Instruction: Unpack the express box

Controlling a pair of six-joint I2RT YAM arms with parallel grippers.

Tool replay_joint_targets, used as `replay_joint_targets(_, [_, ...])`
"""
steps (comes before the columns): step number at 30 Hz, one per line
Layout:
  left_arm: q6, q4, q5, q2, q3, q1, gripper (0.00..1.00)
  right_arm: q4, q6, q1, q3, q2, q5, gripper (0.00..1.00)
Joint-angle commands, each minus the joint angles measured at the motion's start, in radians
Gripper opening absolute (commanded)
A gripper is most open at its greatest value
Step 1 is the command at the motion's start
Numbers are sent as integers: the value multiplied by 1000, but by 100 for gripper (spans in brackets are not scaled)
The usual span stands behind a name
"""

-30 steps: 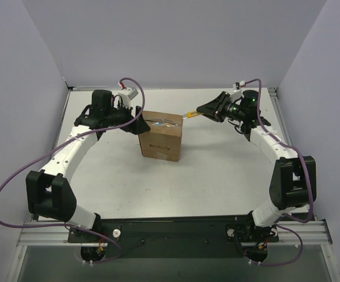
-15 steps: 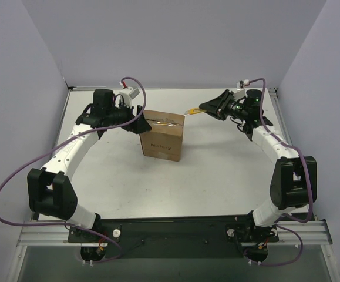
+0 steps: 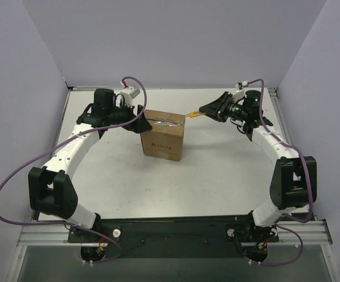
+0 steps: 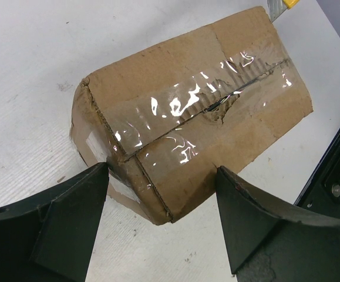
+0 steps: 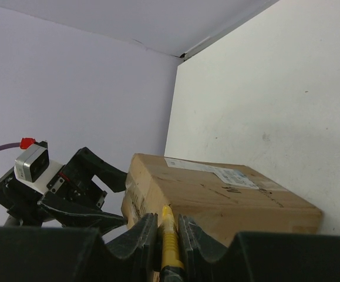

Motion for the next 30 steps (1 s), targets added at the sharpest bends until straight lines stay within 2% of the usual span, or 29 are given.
replay_joint_targets(1, [20,-40,-39,39,7,-15,82,5,-37,2,24,-36,-28,0])
replay_joint_targets(14, [16,-28,-35,52,14,-21,82,-50,-85,8,36,-47,-39,0])
replay_joint_targets(21, [42,-23,-21,46,63,-70,81,-105,-114,25,76,-18,-37,0])
replay_joint_targets(27, [264,-142,-162,-38,109,-69,88,-105,-99,9,148,47,-51,0])
replay_joint_targets(28, [363,-161,-173,-55,116,-69,88,-113,-103,8,162,58,-59,0])
replay_joint_targets(30, [451,-175,-205,-107,115,-69,89,-134,-120,6,202,82,-69,0])
